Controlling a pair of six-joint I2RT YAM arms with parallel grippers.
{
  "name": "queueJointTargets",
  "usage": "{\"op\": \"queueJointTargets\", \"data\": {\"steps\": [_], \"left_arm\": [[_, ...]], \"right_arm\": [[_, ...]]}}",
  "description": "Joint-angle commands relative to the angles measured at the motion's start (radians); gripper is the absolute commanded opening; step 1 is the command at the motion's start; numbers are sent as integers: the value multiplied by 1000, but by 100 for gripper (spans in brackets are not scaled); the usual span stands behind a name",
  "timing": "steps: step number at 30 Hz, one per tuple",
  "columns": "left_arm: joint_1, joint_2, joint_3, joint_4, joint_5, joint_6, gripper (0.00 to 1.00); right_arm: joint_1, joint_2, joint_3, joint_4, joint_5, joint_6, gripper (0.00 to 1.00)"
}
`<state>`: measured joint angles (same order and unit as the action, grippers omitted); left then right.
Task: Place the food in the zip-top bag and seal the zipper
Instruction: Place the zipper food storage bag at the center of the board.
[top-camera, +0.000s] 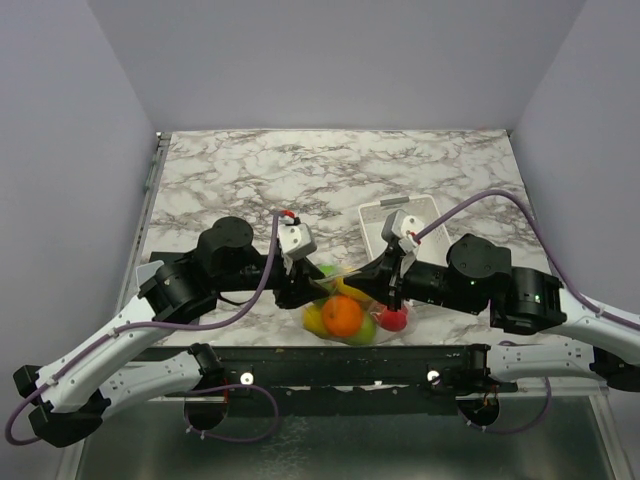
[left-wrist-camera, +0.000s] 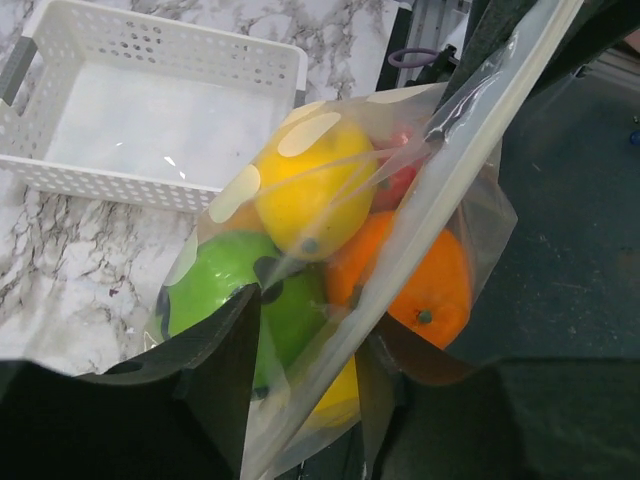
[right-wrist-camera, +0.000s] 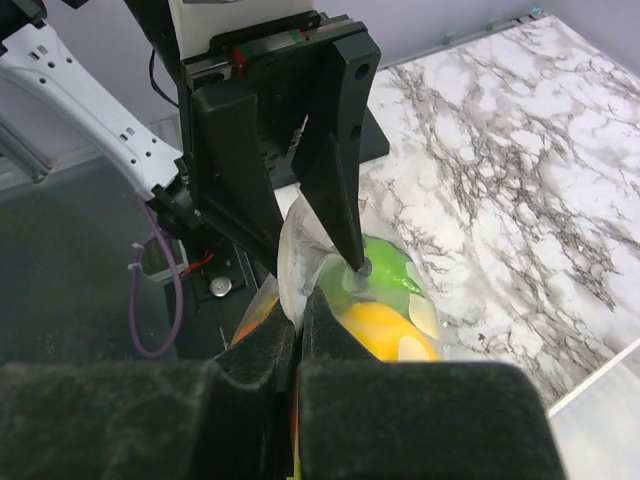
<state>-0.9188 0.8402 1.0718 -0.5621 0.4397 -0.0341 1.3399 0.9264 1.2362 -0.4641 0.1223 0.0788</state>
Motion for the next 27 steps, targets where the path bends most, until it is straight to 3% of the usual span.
{"op": "queueJointTargets", "data": {"steps": [1,4,6,11,19,21,22,24,27], "left_arm": [[-5,19,-7,8,58,7,37],[-5,20,-7,13,66,9,22],[-5,22,-6,15,68,10,2],[-5,20,-3,22,52,5,0],[-5,18,6,24,-118,-3,0],[-5,26,11,24,-186,-5,0],[-5,31,13,25,-212,-7,0],[-5,40,18,27,-274,-10,0],[-6,53,20,40,-376,-11,0]], "right_arm": [[-3,-18,-18,90,-12,13,1],[-4,-23,-29,92,4,16,1],[-3,-26,-32,93,12,19,1],[-4,-28,-34,88,28,30,1],[-4,-36,-32,27,173,59,3],[-2,-37,-33,9,224,71,12],[-2,-38,-34,-2,250,79,24],[-4,-45,-40,-17,296,92,37],[-2,-69,-56,-23,335,97,50]]}}
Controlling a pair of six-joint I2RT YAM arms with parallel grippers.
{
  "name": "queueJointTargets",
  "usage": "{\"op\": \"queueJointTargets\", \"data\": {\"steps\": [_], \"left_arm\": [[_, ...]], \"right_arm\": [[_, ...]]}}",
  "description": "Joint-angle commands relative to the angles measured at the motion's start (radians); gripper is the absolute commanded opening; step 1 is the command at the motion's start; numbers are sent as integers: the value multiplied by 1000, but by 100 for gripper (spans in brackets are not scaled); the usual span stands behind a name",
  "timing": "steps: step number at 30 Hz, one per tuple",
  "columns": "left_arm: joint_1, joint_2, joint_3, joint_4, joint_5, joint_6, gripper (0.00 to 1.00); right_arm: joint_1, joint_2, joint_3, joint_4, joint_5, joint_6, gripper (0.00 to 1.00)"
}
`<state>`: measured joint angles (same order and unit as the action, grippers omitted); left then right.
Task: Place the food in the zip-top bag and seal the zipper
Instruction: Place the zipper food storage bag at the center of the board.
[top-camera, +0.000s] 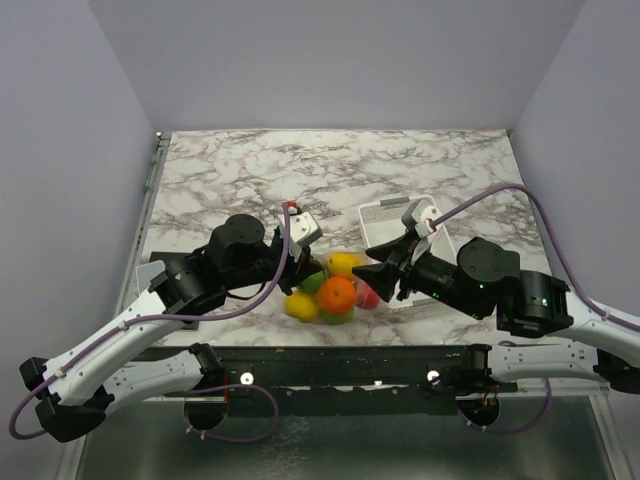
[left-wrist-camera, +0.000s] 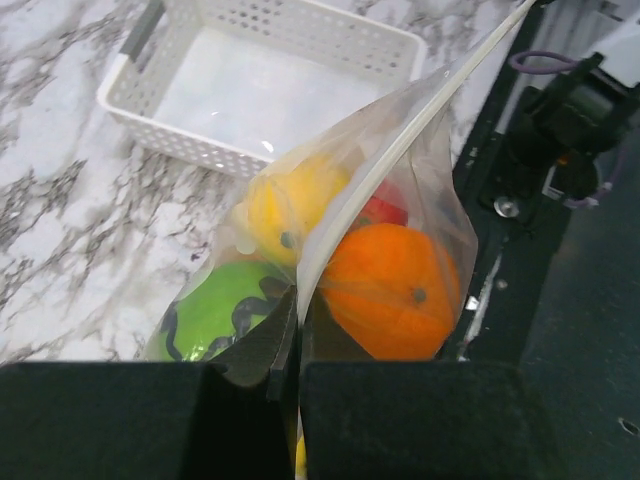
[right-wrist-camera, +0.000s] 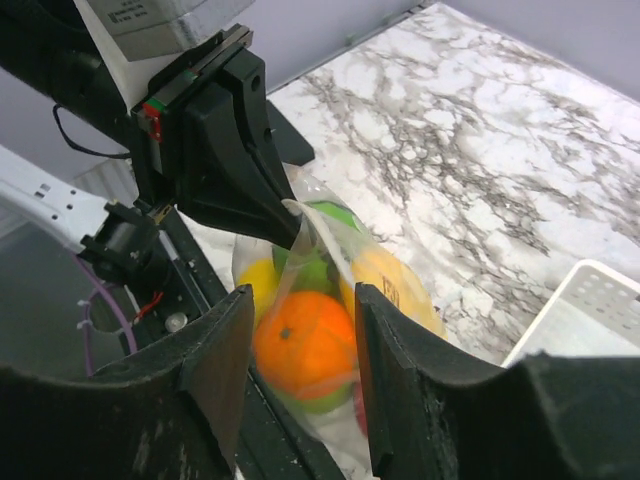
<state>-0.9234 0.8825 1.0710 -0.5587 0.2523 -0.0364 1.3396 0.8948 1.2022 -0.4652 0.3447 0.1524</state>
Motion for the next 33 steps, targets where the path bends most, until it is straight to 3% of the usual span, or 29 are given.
{"op": "queueJointTargets", "data": {"steps": [1,11,18,26,33], "left_arm": [[0,14,23,40,-224,-9,0],[-2,111,99,60,-652,14,0],[19,189,121,161,-952,75,0],[169,301,120,336,-1033,144,0],[219,450,93,458,-1067,207,0]], "right_arm": [[-2,-49,-31,-18,123,22,53],[-3,-128,-95,-13,305,47,64],[-3,-137,-130,-45,389,75,67],[-3,-161,-192,16,432,79,77],[-3,-127,-199,6,451,85,80]]}}
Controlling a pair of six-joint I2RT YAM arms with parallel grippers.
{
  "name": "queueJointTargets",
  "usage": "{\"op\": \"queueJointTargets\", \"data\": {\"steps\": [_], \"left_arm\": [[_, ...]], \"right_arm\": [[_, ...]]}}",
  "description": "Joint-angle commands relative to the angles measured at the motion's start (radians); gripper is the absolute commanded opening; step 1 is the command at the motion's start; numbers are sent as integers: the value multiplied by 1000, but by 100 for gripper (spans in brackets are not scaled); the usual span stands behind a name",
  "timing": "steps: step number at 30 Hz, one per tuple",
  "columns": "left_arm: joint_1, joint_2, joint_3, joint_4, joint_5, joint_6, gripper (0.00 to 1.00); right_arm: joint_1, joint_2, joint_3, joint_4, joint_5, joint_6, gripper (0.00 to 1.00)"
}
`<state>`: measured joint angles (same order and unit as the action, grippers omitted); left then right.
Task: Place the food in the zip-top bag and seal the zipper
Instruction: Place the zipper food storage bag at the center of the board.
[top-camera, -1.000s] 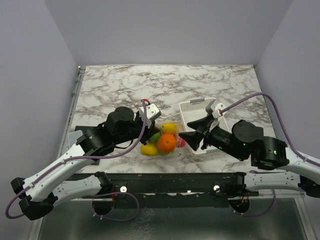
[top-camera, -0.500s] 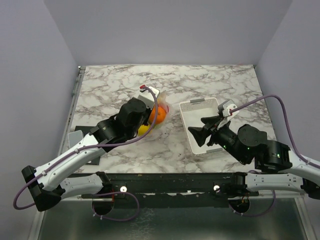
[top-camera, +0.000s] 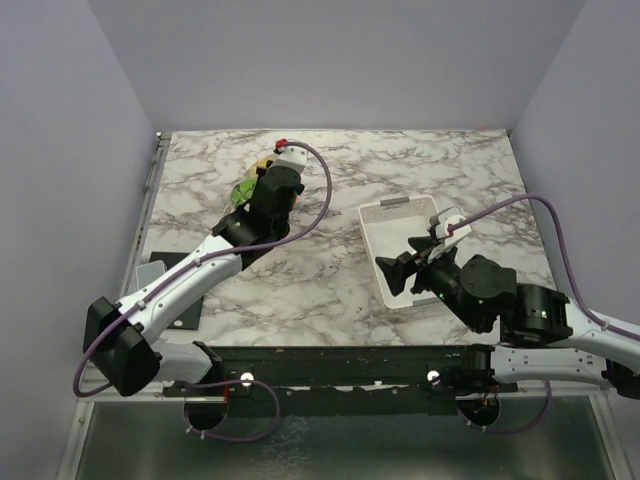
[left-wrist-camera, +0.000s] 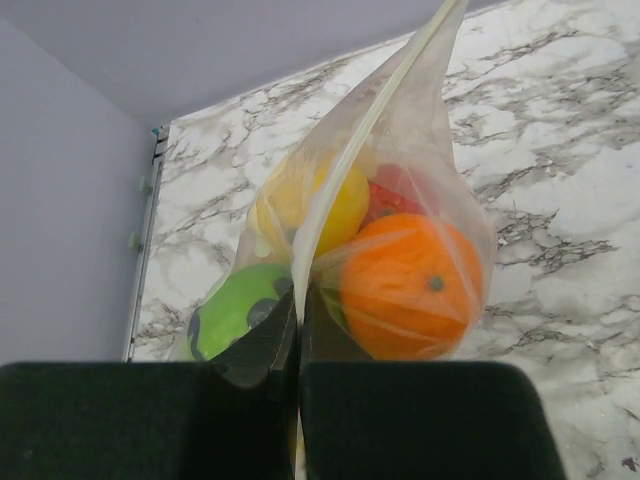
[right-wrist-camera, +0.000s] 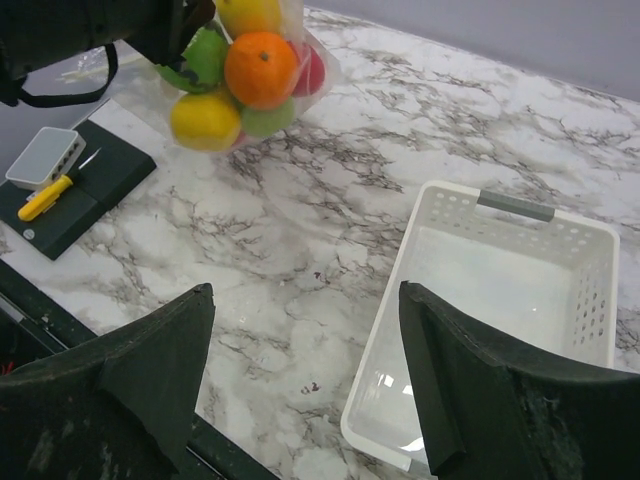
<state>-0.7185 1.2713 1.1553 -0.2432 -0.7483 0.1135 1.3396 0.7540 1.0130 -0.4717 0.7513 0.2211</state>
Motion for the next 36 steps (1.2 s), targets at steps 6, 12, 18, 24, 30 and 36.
{"op": "queueJointTargets", "data": {"steps": [6,12,18,24,30,36], "left_arm": [[12,103,-77,194,58,46,0],[-45,126,-134,184,78,-32,0],[-169,125,-200,159,88,-168,0],[-219,88,-318,126,166,-360,0],[-256,47,-410,117,267,-504,0],[-277,15,-447,111,377,-569,0]], "right_arm": [[-3,24,-23,-16,29,32,83],[-3,-10,-45,-16,18,55,85],[-3,-28,-40,-55,15,80,86],[-2,-37,-31,-106,16,117,86],[-4,-63,-56,-121,45,150,86],[-4,-62,-83,-146,102,203,89]]}}
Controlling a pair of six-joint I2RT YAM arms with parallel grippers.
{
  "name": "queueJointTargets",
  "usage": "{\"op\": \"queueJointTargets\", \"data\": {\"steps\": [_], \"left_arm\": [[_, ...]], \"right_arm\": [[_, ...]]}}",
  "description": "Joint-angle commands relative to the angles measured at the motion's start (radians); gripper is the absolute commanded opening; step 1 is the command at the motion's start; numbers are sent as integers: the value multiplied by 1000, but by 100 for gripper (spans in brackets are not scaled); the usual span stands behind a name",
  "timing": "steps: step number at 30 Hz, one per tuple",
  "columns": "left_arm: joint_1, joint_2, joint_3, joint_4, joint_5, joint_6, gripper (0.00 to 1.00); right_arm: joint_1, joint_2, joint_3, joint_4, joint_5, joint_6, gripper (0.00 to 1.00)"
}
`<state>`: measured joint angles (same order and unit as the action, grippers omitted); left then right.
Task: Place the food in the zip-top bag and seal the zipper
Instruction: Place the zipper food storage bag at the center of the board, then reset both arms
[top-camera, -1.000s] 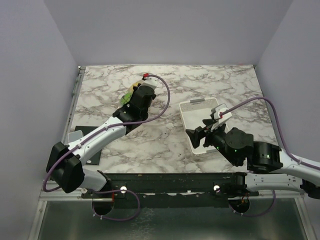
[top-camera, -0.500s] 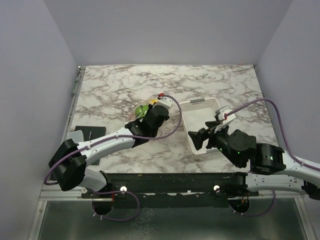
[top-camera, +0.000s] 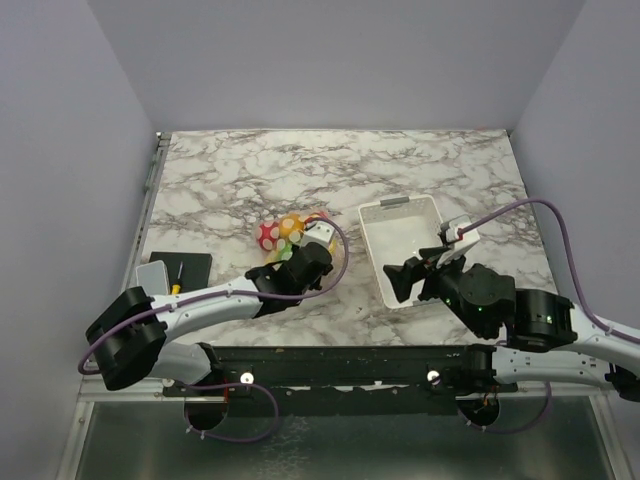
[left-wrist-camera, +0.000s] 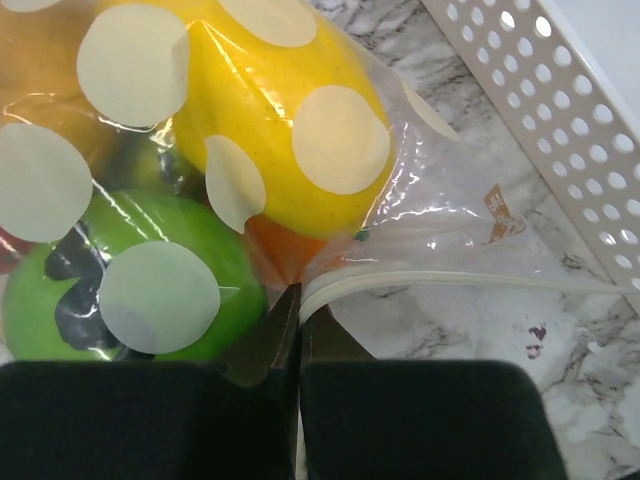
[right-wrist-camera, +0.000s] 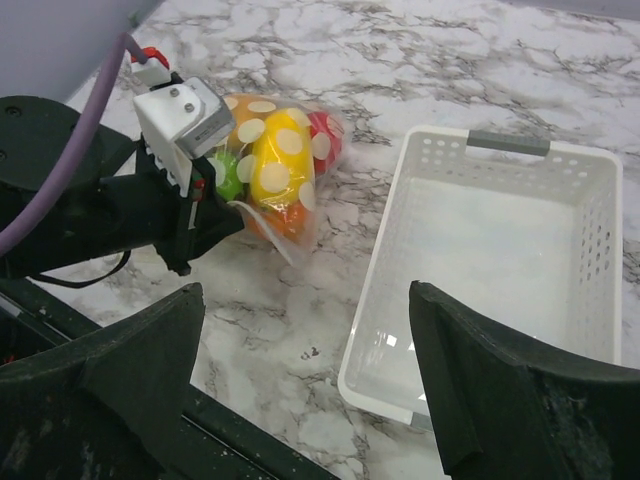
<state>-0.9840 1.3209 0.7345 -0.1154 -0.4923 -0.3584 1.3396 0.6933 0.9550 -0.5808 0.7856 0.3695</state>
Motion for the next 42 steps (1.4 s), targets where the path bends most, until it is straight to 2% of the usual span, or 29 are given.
{"op": "queueJointTargets", "data": {"steps": [1,2,4,7,11,15,25,34,38,42], "left_arm": [[-12,-35,-32,-17,138,-102,0],[-13,-34,-36,-17,154,-103,0],[-13,-36,-41,-19,179,-108,12],[-16,-64,-38,-22,214,-111,47],[-15,-128,-21,-39,261,-112,86],[-17,-192,9,-73,314,-118,99],[-16,-284,160,-227,345,-83,99],[-5,-257,349,-408,211,-6,99],[92,-249,387,-433,247,27,99],[309,-249,394,-434,373,51,99]], "right_arm": [[-3,0,-28,-36,71,66,89],[-4,1,-31,-35,76,74,89],[-3,8,-31,-33,76,87,90],[-4,29,-22,-46,78,109,90],[-4,69,-2,-79,82,144,90],[-4,98,11,-89,90,168,91],[-28,205,70,-103,98,144,96],[-290,271,73,-49,-118,48,97],[-450,268,57,-22,-241,12,97],[-640,248,46,-16,-381,-7,98]]}}
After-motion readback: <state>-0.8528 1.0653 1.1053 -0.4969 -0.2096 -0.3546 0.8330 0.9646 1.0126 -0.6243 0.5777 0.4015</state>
